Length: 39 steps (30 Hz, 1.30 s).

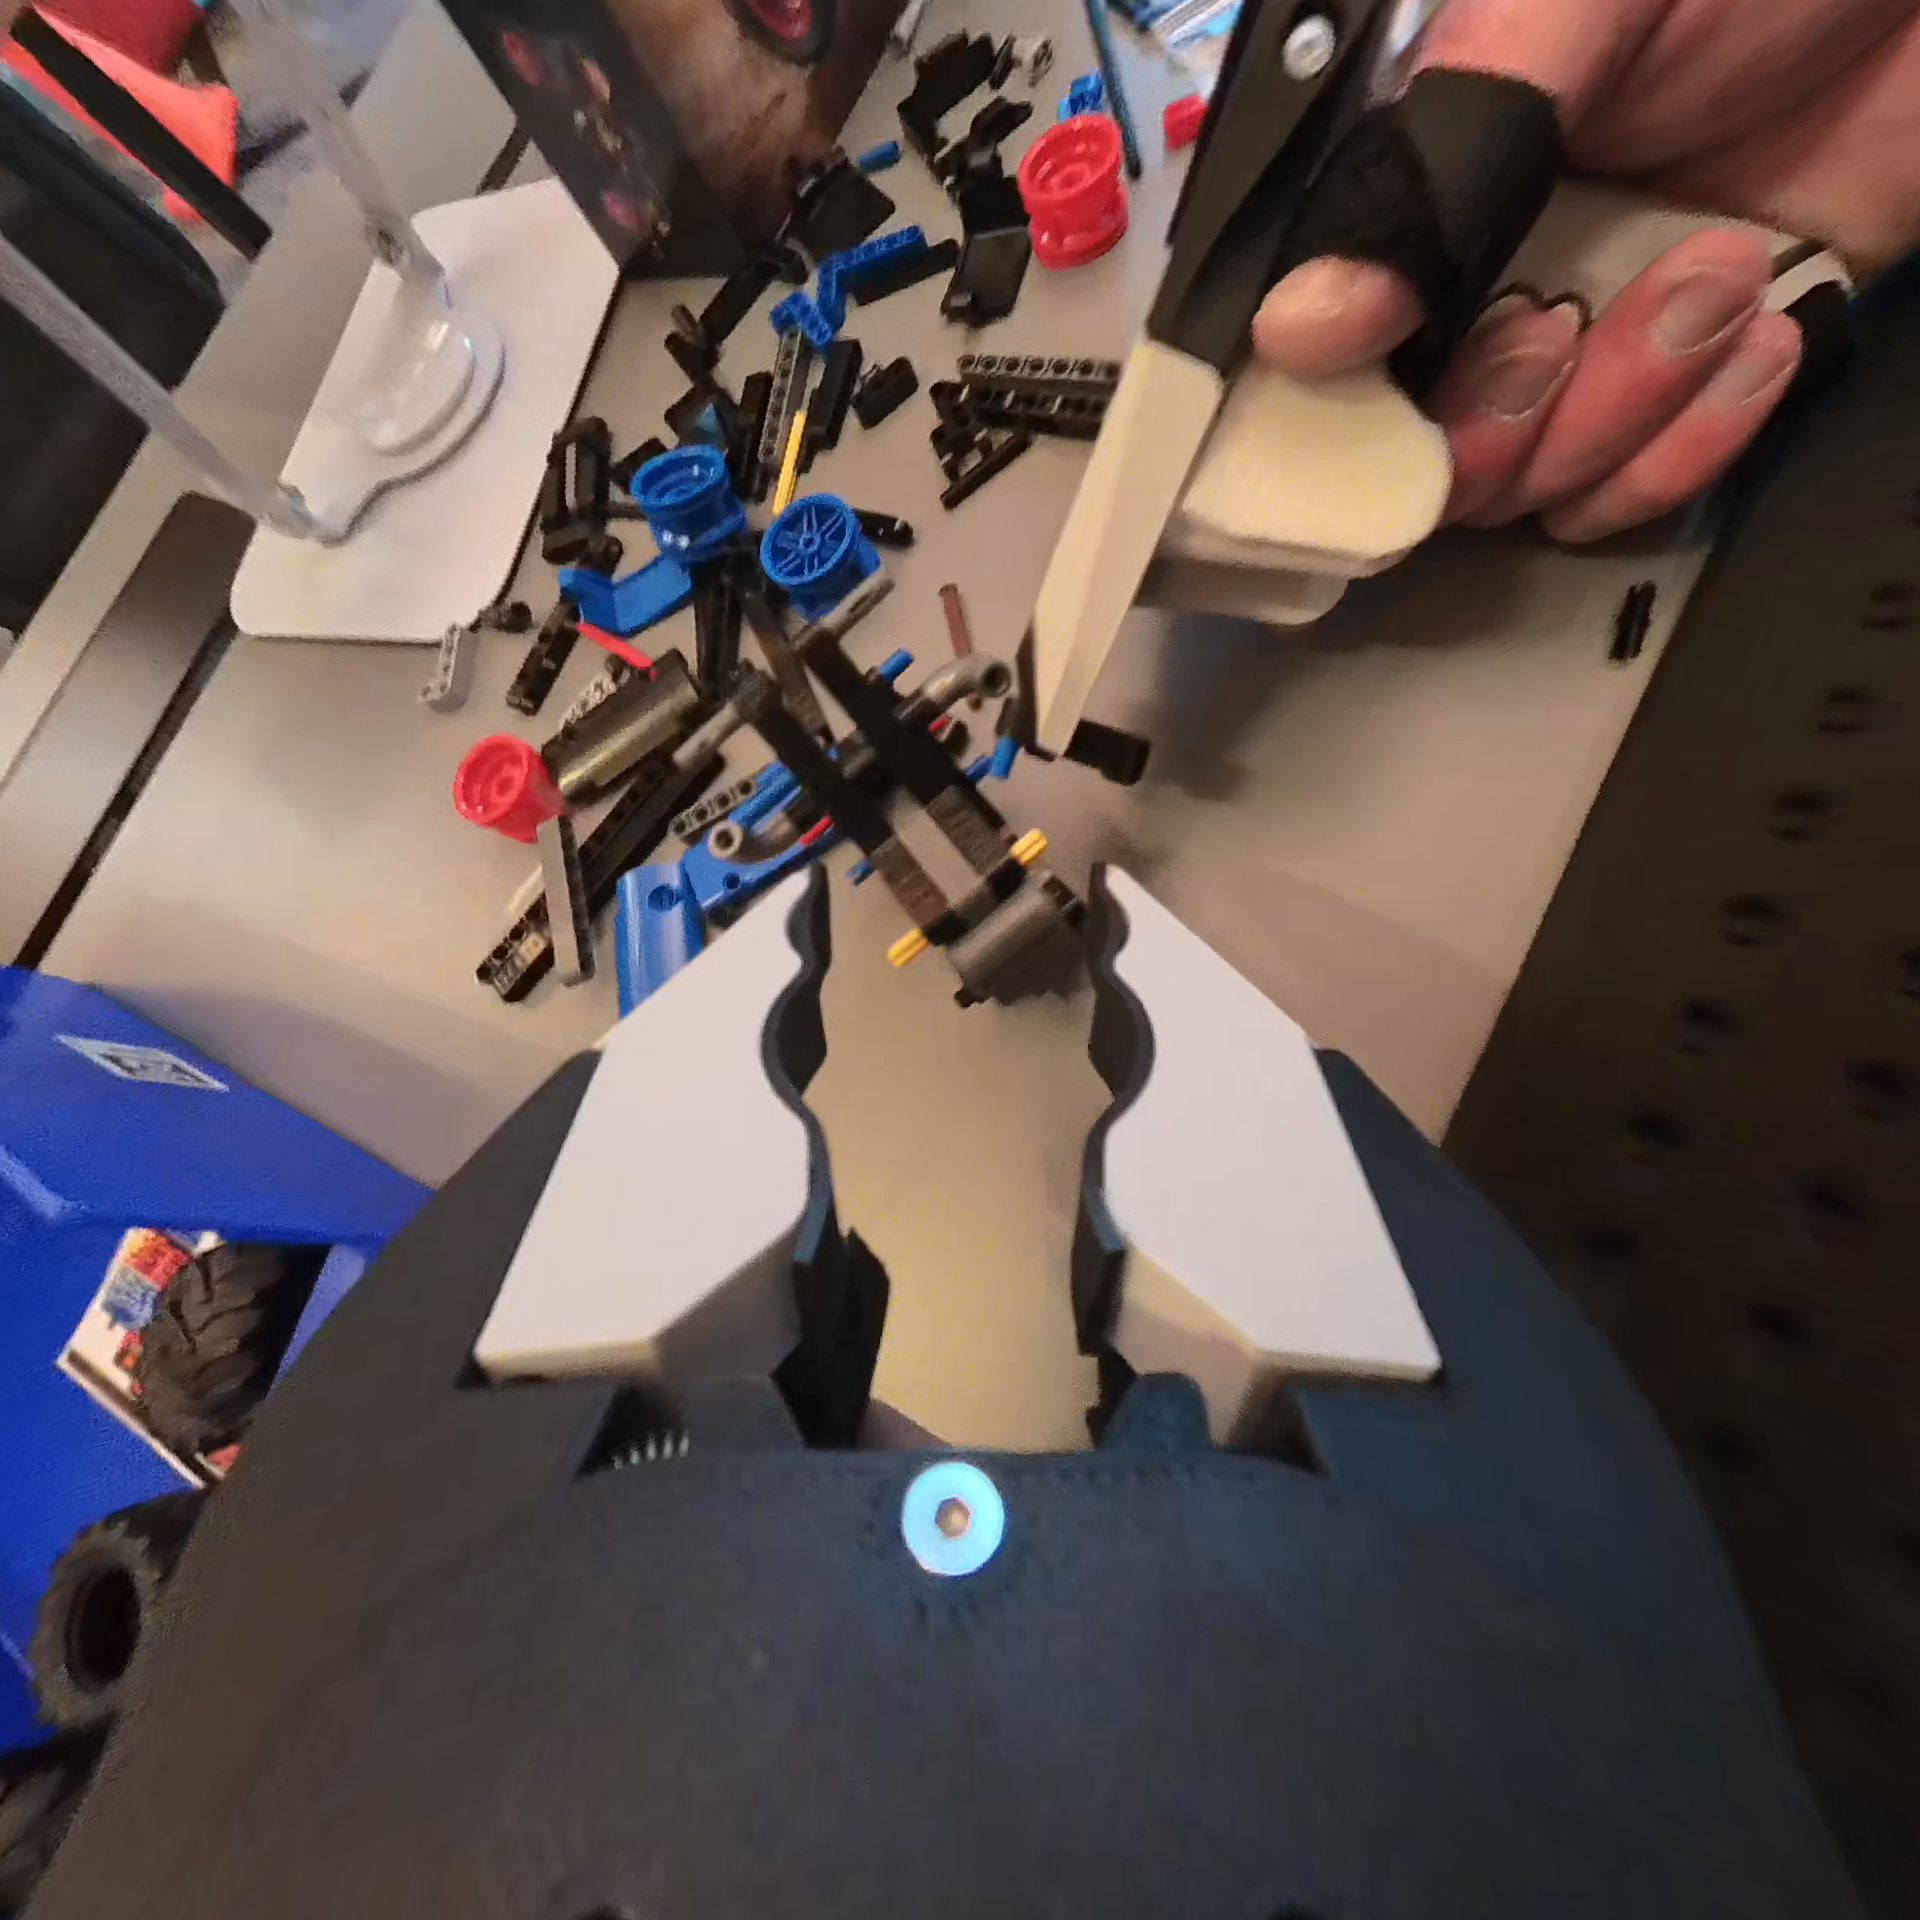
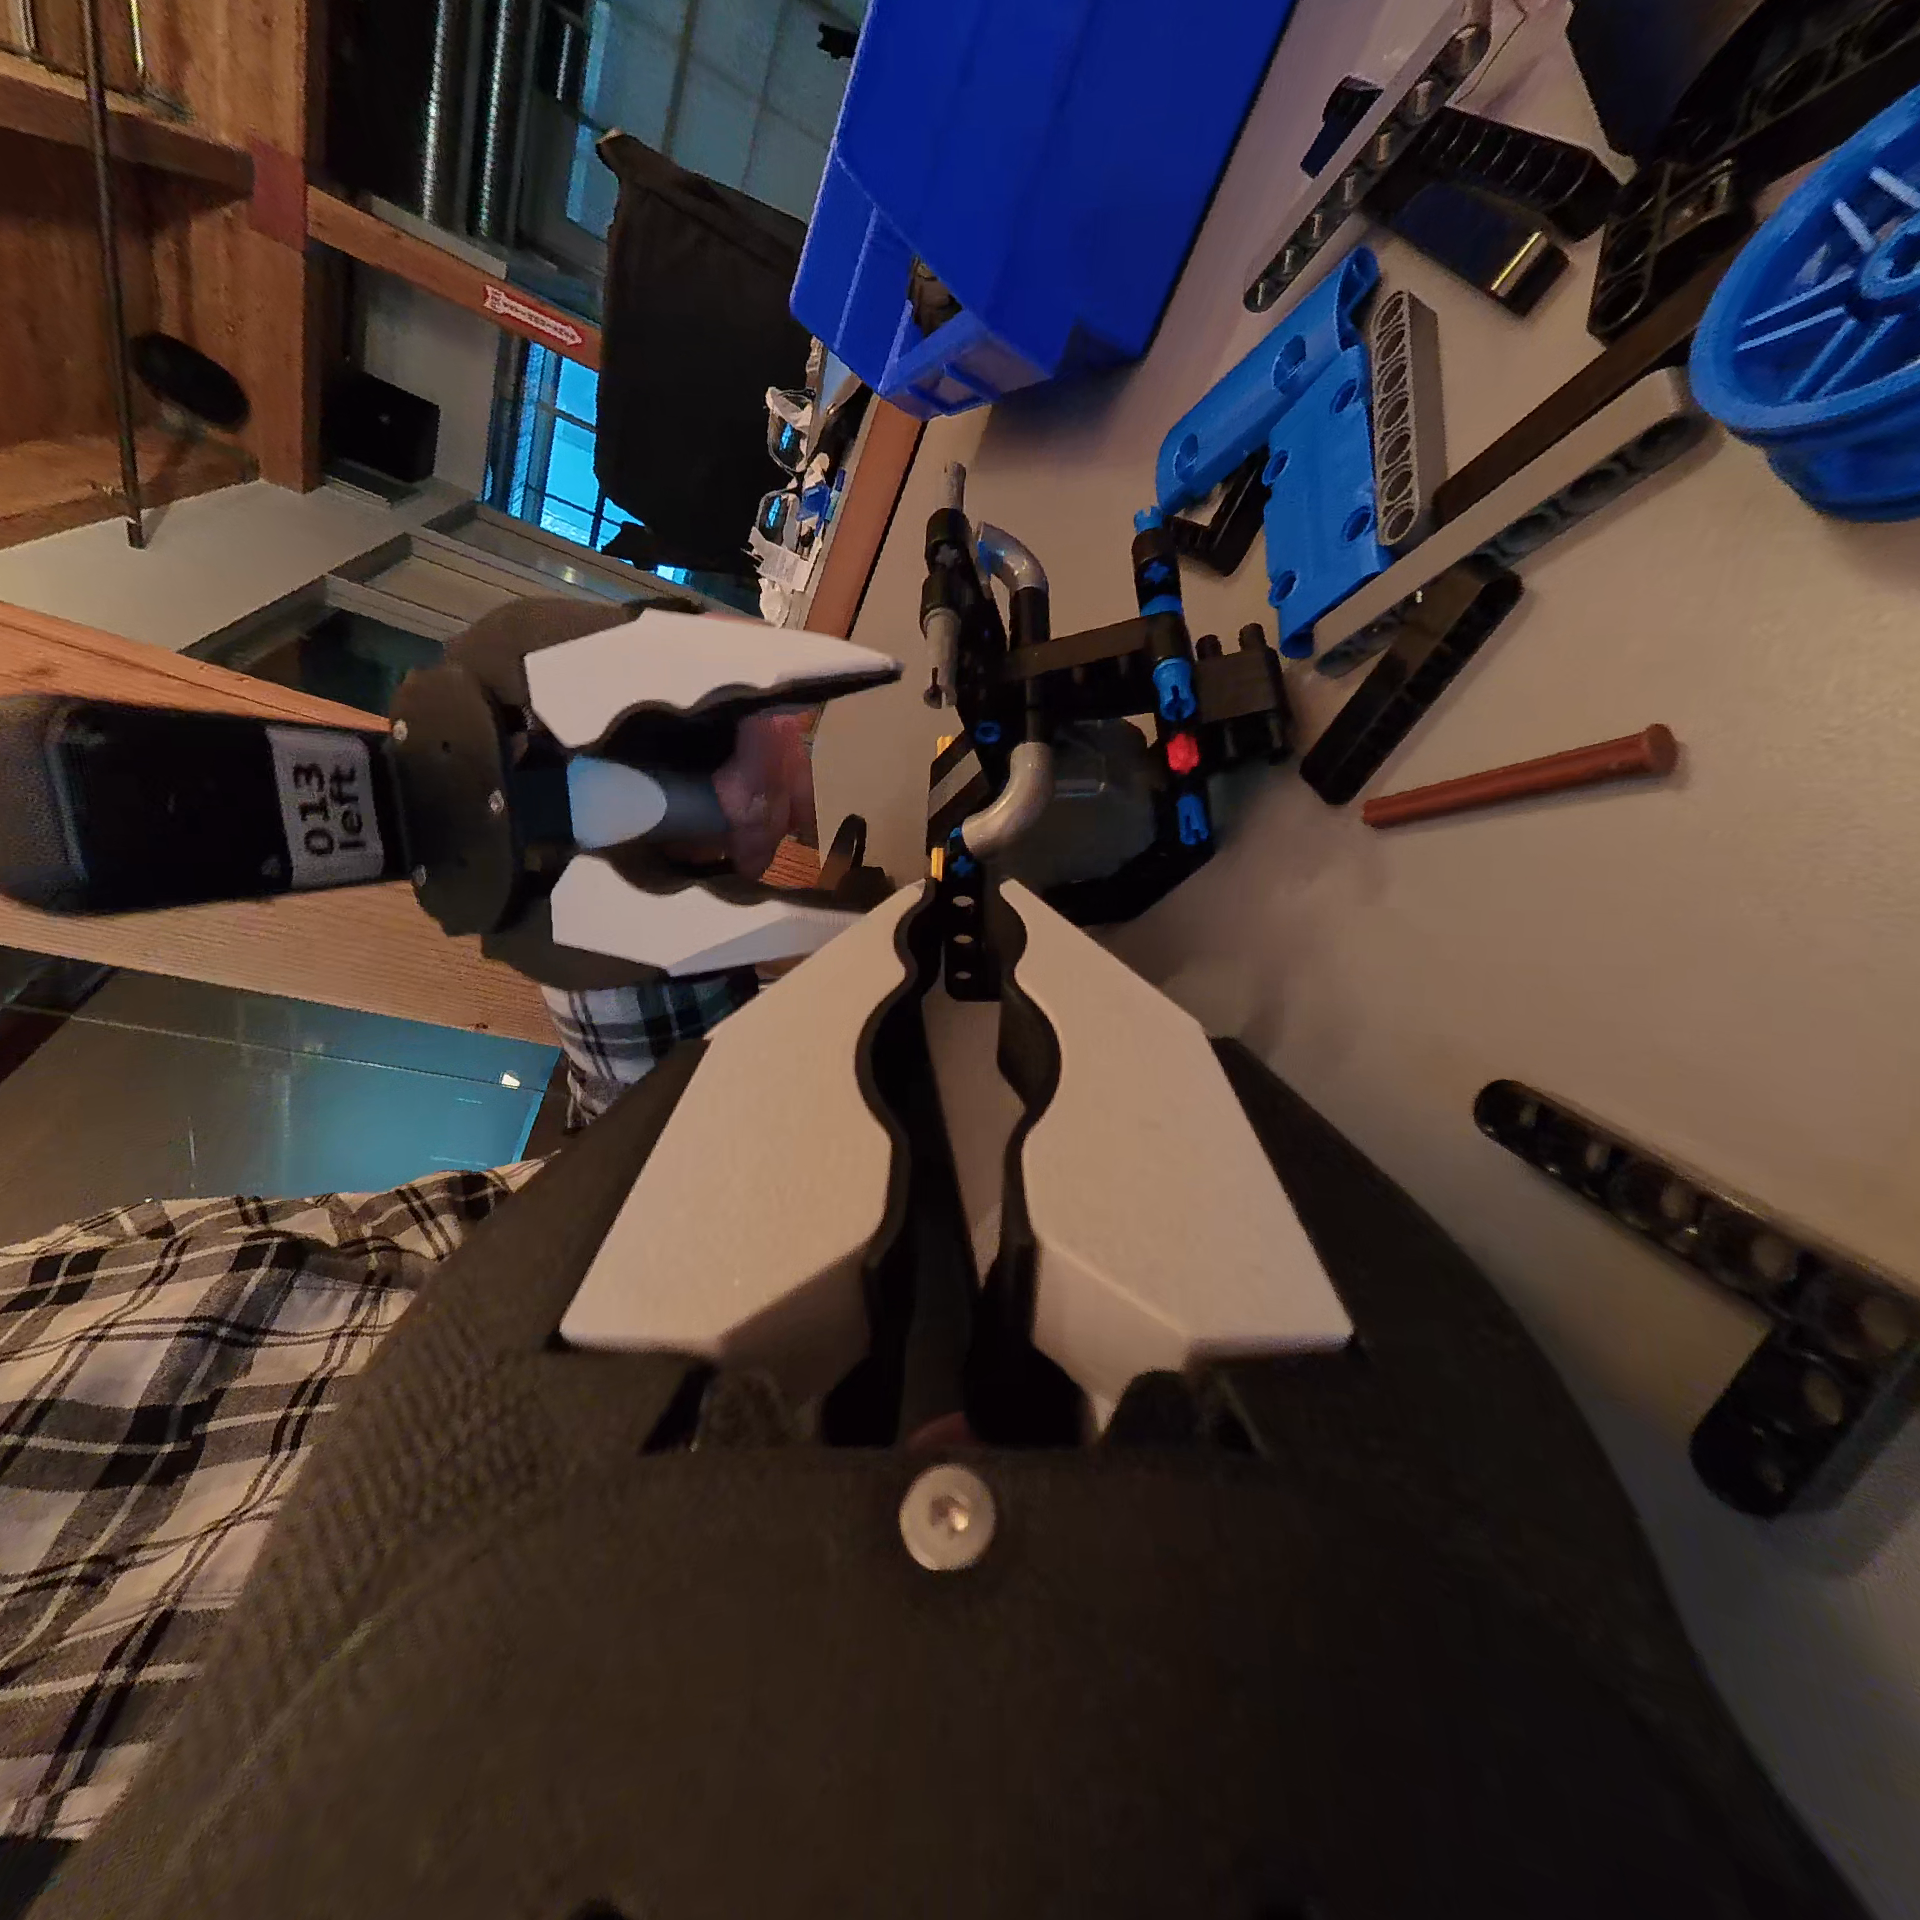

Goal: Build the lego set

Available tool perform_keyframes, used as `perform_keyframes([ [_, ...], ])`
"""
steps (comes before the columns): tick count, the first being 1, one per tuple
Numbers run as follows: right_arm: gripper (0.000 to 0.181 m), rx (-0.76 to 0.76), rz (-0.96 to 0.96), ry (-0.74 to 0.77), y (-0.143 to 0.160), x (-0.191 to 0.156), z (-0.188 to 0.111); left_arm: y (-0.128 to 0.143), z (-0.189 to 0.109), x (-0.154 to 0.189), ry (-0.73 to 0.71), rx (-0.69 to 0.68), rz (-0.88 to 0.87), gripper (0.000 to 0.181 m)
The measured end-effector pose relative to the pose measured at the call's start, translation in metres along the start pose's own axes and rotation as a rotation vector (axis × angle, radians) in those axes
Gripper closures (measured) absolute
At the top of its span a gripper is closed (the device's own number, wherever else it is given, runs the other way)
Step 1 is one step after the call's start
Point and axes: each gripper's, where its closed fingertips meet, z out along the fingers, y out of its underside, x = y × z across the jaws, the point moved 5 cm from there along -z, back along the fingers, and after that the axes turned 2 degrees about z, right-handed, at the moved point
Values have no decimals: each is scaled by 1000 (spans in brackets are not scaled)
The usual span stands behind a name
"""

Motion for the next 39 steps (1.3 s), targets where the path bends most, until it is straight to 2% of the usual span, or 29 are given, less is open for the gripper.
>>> perform_keyframes([
  [3,175,2,-6,4,0,0,-1,8,3,-1,111,4,-89,138],
  [4,175,2,-9,8,0,1,-1,10,5,1,126,-12,-102,145],
  [10,175,3,-10,23,-2,3,-6,-1,13,17,73,-10,-162,146],
  [12,175,-1,-13,31,-3,5,-9,-1,13,17,6,-20,-143,149],
  [16,175,-11,-32,37,-4,6,-11,-4,9,14,-18,19,-128,142],
  [23,175,-32,-93,72,-8,7,-9,-3,18,15,-13,-1,24,147],
  [39,175,-143,-313,119,-11,9,-6,-2,21,13,-37,27,78,148],
])
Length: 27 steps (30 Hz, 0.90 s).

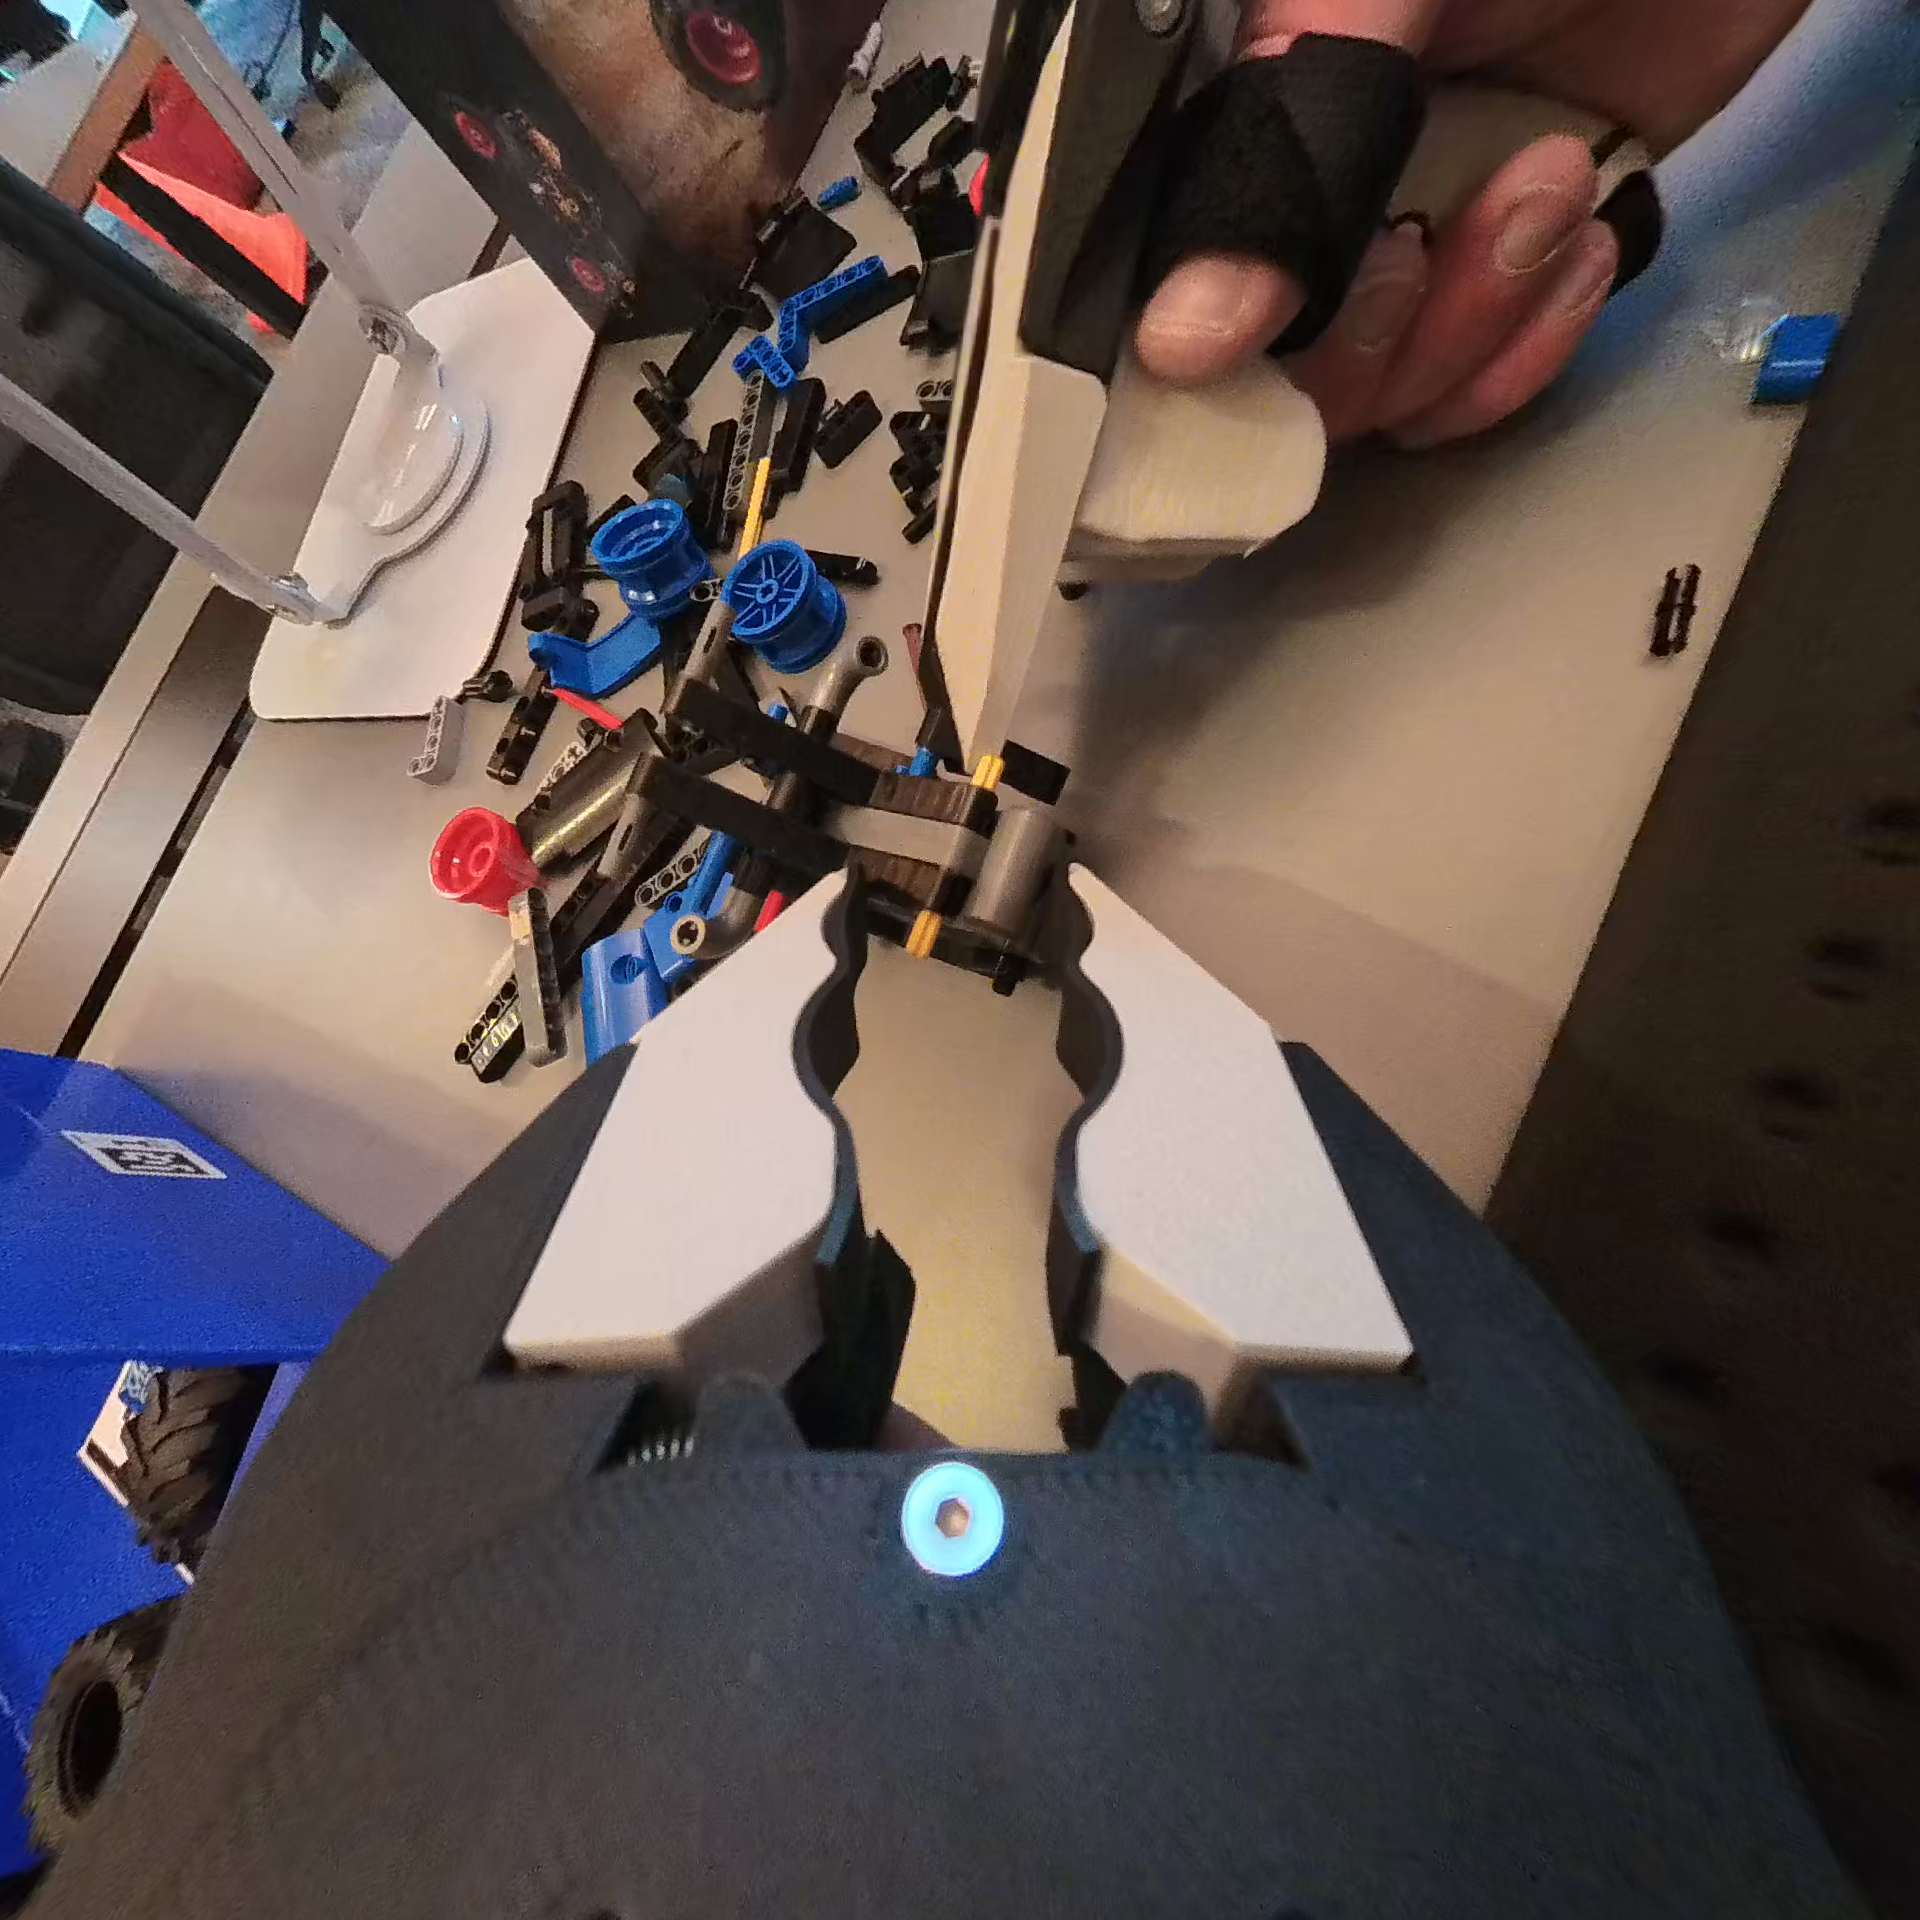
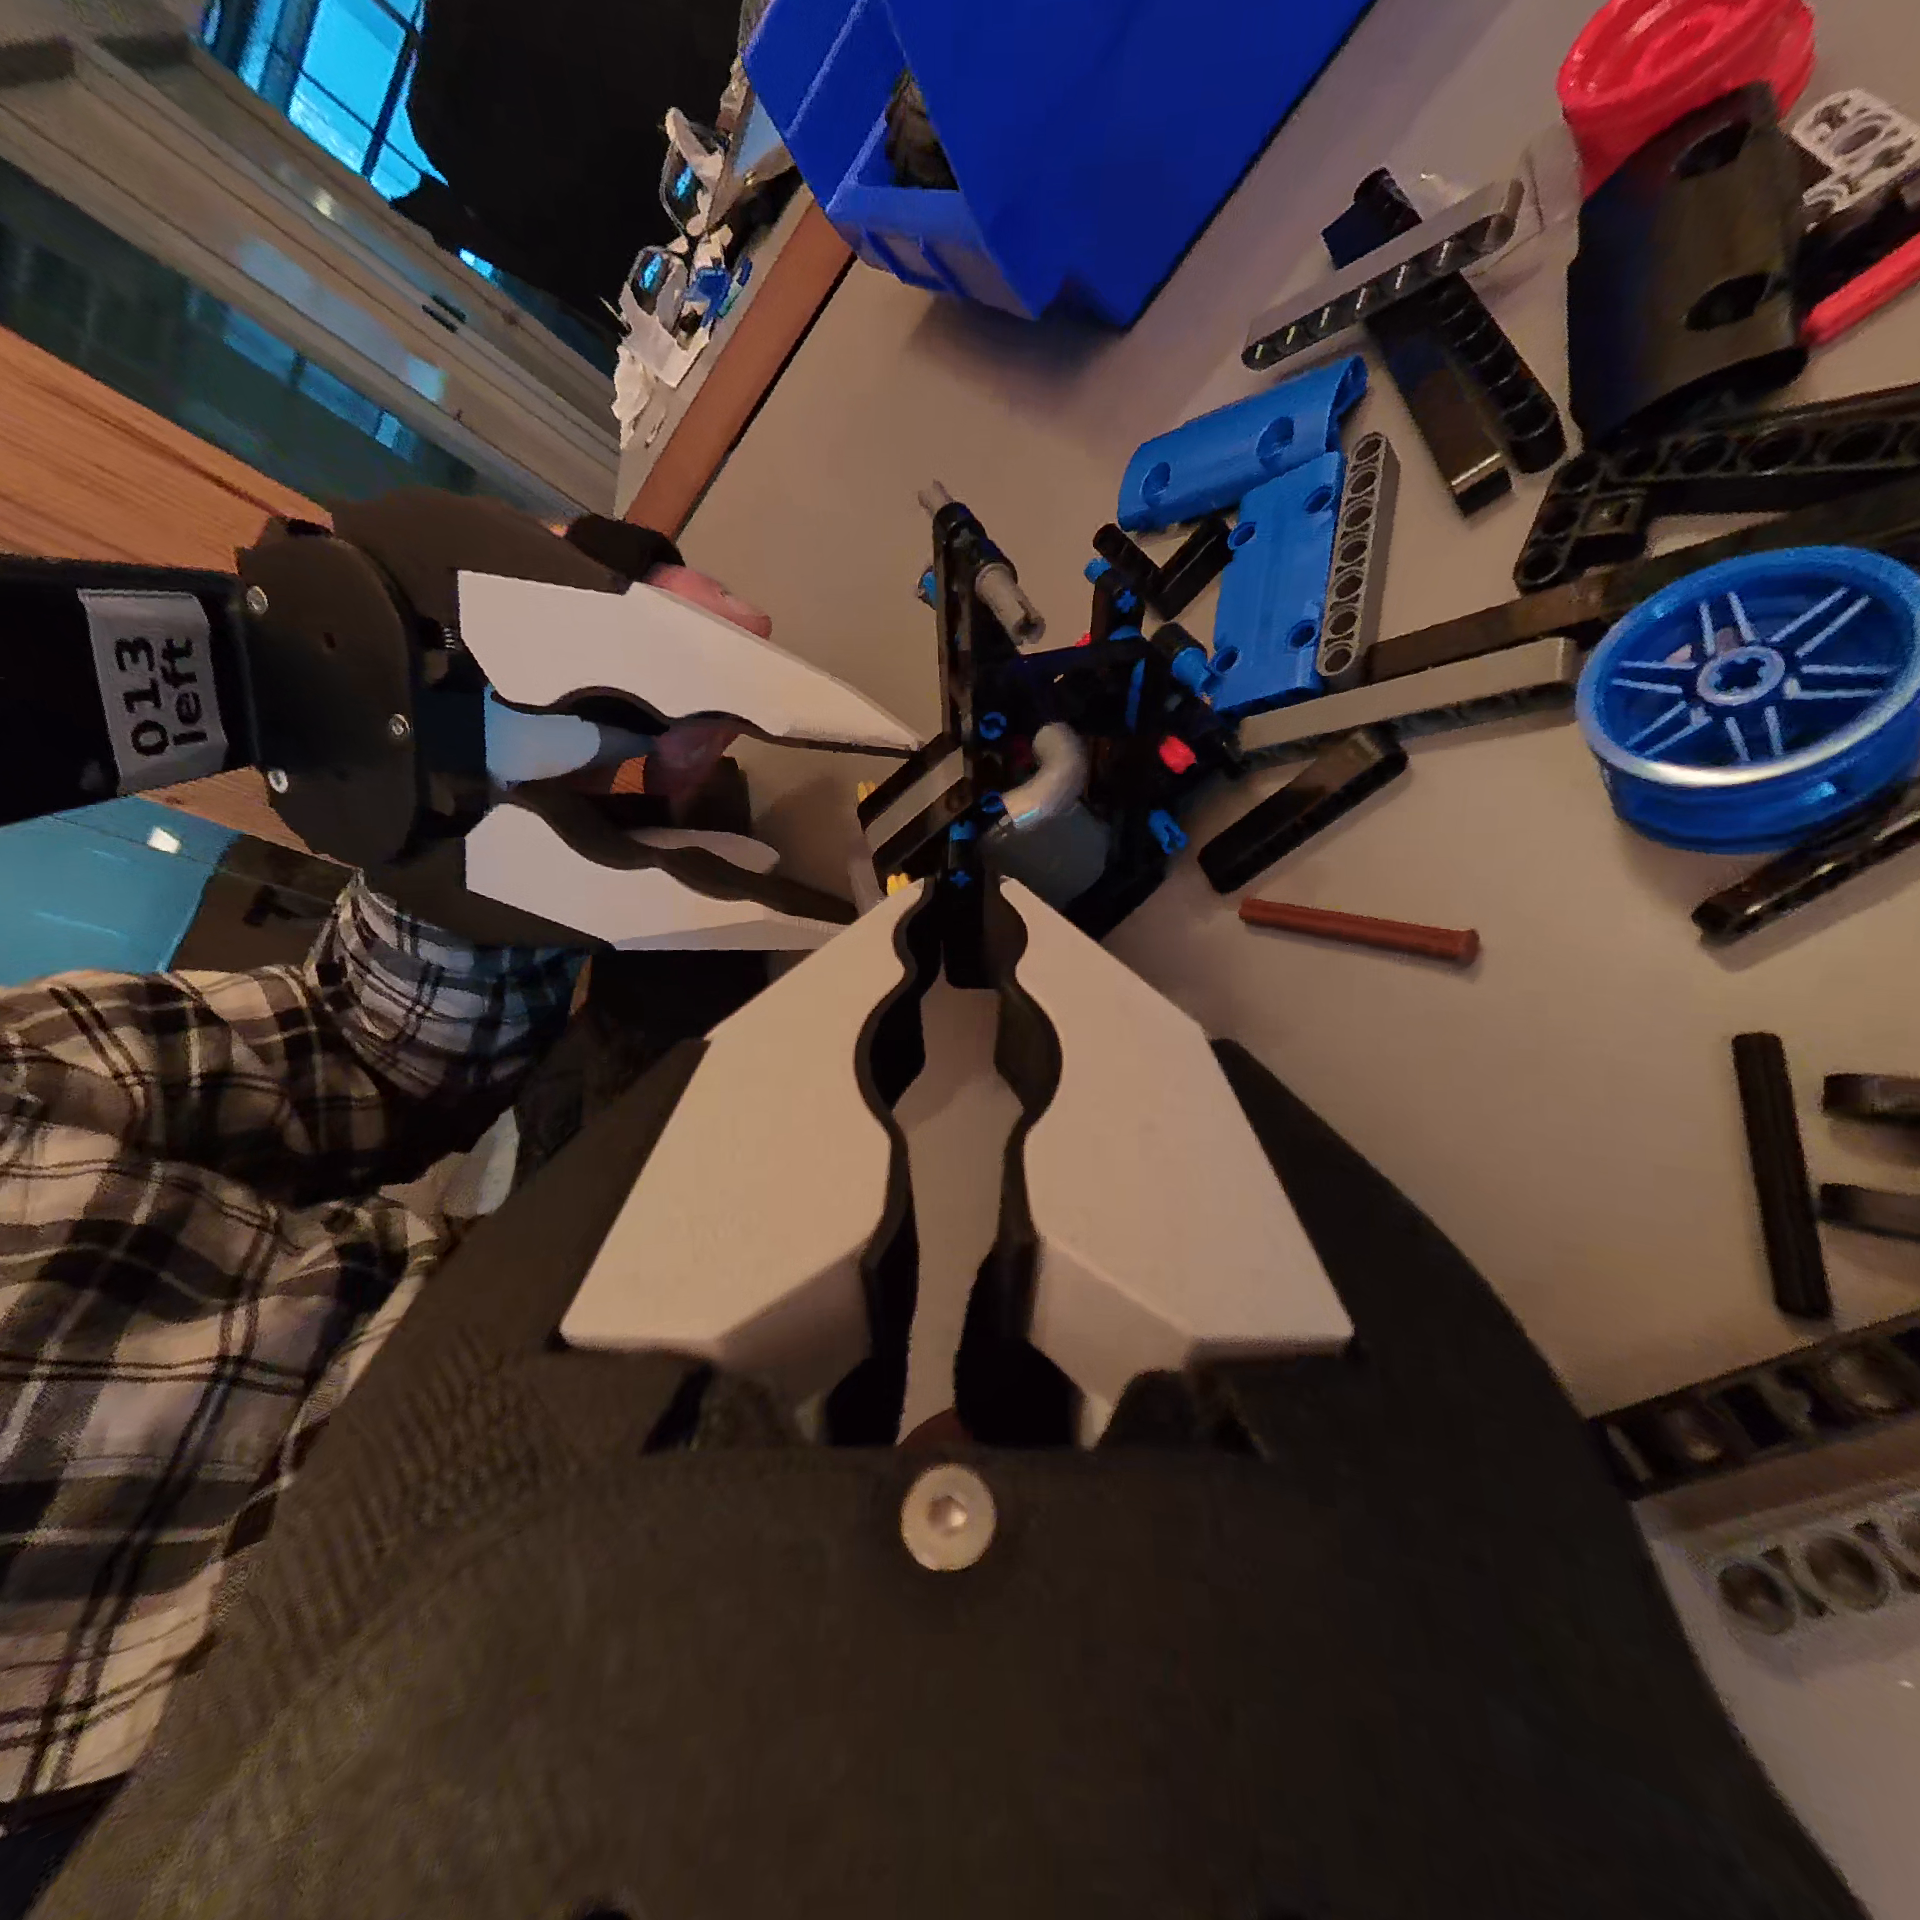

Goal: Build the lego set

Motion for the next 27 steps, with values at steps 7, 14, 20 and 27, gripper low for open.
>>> perform_keyframes([
  [7,175,-63,-97,1,-4,1,-1,0,0,-1,0,-2,34,148],
  [14,175,-53,97,-115,-7,3,-4,0,6,3,-29,-28,69,131],
  [20,175,4,162,-133,-7,-2,-4,-2,8,0,-95,-39,95,126],
  [27,175,51,190,-121,-4,-3,-4,0,11,2,-130,-76,67,136],
])
